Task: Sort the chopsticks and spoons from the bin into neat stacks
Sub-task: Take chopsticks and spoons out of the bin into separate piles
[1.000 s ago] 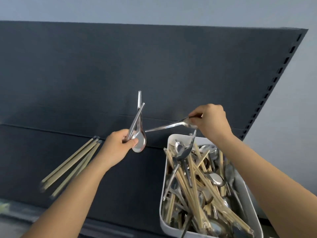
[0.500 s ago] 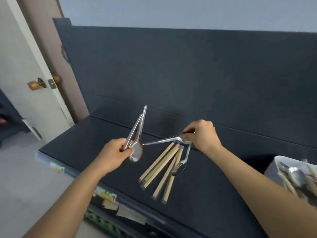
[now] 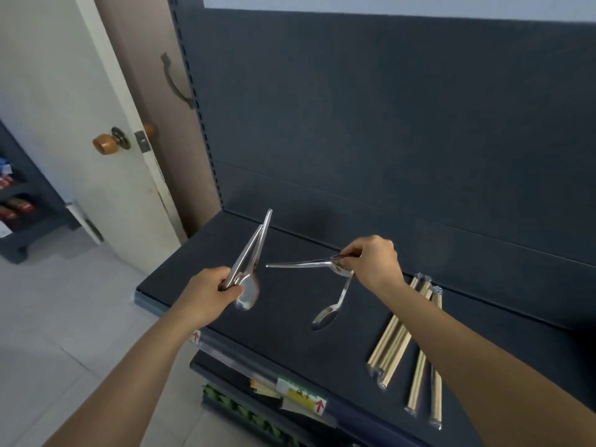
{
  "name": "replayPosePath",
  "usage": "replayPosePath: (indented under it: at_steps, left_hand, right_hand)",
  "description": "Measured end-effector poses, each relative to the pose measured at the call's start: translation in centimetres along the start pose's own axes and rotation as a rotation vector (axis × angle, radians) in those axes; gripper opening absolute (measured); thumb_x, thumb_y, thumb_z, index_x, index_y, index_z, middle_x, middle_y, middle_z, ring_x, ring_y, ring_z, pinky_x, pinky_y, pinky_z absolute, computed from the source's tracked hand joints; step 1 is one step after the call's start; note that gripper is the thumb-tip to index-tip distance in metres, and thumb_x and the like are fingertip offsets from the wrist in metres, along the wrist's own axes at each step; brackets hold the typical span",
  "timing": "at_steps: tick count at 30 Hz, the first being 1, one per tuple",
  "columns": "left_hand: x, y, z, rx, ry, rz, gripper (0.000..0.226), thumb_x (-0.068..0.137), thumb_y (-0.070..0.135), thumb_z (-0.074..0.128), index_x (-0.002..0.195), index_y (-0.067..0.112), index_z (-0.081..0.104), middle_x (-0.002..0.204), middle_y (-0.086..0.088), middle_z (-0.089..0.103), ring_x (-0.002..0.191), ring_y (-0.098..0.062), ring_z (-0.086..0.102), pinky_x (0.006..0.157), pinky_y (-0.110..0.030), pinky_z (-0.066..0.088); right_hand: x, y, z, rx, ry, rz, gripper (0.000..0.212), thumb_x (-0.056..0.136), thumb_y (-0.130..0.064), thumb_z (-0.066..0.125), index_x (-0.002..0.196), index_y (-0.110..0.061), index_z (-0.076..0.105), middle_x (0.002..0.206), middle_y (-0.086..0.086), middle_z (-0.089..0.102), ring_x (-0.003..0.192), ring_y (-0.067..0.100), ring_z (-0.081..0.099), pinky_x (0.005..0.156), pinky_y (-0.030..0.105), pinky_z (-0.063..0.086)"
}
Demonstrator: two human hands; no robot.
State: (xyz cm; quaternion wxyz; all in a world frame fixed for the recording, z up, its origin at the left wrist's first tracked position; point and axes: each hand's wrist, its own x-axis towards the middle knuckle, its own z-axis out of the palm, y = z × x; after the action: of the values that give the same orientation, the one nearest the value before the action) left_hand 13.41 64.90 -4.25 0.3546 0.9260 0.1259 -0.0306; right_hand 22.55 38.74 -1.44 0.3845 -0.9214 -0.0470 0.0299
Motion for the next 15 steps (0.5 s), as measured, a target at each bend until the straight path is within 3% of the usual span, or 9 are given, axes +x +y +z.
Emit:
replayPosePath:
  at_steps: [8,12,15]
  left_hand:
    - [3.9,-3.0,-1.4,0.006,0.019,-0.084,0.021,0.086,0.021,0.065,0.088,0.0,0.061,0.076,-0.018,0.061,0.063,-0.018,0.053,0.061,-0.03,0.043]
    - [6.1,-3.9,-1.7,-0.059,0.045,-0.106,0.008,0.084,0.019,0.068,0.092,0.018,0.068,0.08,-0.002,0.065,0.074,-0.016,0.06,0.07,-0.029,0.049]
    - [7.6,-4.8,-1.7,-0.098,0.035,-0.124,0.009,0.084,0.015,0.068,0.089,0.021,0.068,0.08,0.0,0.066,0.075,-0.013,0.061,0.067,-0.023,0.047]
  right_hand:
    - [5.2,-1.5,4.8,0.068,-0.063,0.029,0.013,0.078,-0.013,0.074,0.069,-0.022,0.071,0.072,-0.008,0.065,0.071,0.009,0.061,0.053,0.014,0.042]
    - [7.5,-1.7,7.1,0.168,-0.098,0.102,0.013,0.074,-0.016,0.078,0.067,-0.023,0.069,0.076,-0.003,0.068,0.074,0.015,0.066,0.067,0.028,0.057]
    - [8.8,-1.8,9.1,0.221,-0.126,0.135,0.015,0.07,-0.016,0.082,0.064,-0.022,0.069,0.074,-0.003,0.069,0.073,0.016,0.068,0.072,0.035,0.059]
